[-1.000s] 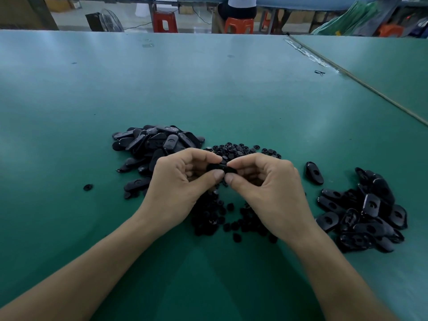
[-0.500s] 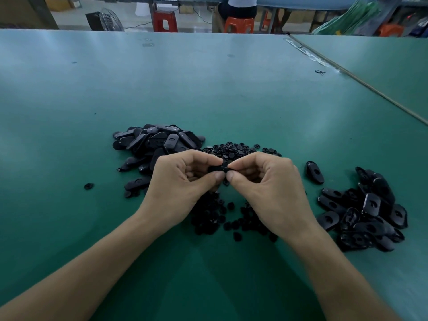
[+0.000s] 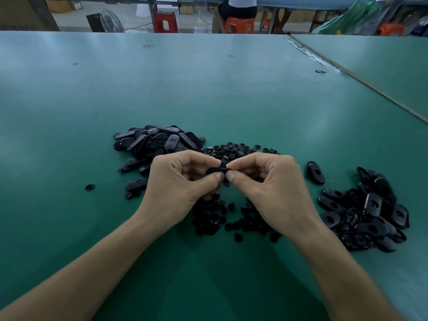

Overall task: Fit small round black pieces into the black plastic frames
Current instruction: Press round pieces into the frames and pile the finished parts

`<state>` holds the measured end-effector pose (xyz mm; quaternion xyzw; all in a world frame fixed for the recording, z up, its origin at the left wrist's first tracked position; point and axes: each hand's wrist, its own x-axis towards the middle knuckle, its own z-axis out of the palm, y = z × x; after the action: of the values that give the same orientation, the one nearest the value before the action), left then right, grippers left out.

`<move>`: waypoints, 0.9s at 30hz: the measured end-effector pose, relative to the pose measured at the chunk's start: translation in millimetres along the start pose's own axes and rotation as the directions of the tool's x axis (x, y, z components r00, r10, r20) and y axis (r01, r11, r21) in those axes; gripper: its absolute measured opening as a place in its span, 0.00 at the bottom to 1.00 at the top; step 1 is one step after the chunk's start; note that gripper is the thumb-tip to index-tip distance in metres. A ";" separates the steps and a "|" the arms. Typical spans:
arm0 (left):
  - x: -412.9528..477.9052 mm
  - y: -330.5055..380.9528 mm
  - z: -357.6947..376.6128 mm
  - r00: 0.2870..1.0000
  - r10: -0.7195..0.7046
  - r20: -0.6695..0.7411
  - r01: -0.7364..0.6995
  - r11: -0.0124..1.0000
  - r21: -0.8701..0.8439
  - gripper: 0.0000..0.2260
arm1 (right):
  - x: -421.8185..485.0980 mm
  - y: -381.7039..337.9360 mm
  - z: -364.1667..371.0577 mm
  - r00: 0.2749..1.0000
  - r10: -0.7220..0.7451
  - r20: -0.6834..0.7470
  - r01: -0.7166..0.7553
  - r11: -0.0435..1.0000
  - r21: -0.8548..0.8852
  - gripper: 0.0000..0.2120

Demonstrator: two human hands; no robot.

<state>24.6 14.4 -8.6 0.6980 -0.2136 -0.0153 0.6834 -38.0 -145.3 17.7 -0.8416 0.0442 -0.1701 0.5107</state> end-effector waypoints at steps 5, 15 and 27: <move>2.8 -3.1 -2.8 0.991 0.021 -0.135 -0.034 0.995 -0.094 0.10 | 3.1 10.2 -19.6 0.966 0.010 -0.258 -0.144 0.851 -0.505 0.13; 13.7 -1.5 -5.8 0.901 -0.200 -0.384 0.024 0.908 -0.418 0.16 | 3.2 24.4 -41.3 0.843 0.373 -0.387 -0.531 0.467 -0.707 0.22; 11.0 -7.9 -6.9 0.954 -0.022 -0.298 -0.008 0.995 -0.100 0.33 | 3.8 26.1 -48.5 0.882 0.153 -0.446 -0.391 0.767 -0.509 0.21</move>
<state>39.0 17.2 -12.7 0.6579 -0.1045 0.0772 0.7418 -48.0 -199.6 16.2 -0.8920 0.3161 -0.2297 0.2273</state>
